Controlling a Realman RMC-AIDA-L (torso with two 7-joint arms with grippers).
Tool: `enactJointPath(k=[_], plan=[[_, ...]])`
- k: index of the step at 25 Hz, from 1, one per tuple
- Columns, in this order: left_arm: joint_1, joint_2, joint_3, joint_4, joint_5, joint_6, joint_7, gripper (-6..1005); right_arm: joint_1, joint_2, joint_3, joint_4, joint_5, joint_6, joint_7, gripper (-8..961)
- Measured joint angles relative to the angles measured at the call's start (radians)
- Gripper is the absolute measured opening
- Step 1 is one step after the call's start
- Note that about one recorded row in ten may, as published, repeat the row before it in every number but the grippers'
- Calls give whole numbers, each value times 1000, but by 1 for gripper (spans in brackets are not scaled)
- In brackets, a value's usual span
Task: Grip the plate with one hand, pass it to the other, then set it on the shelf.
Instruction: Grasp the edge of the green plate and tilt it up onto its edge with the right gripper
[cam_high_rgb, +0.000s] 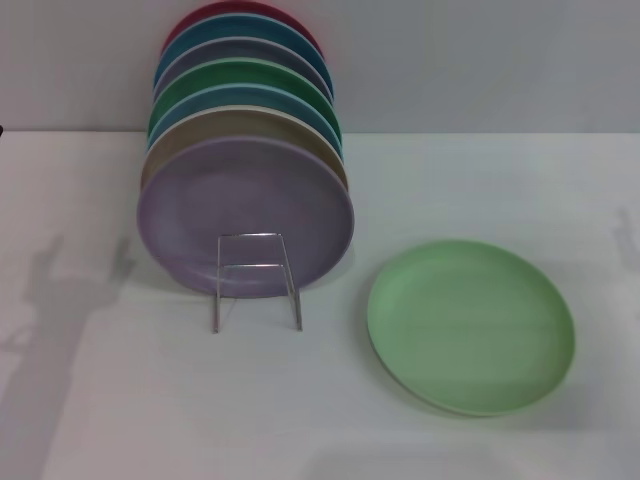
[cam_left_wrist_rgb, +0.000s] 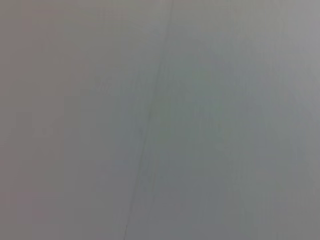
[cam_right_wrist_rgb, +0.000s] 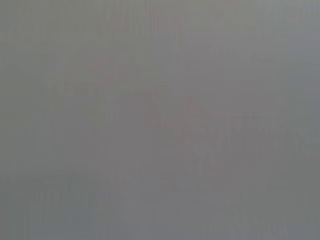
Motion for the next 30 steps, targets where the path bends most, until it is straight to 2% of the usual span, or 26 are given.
enactJointPath(k=[30], plan=[[-14,1,34,-17,0,-33,12,863,-7,-3,4,-25,7,-14,69,617]])
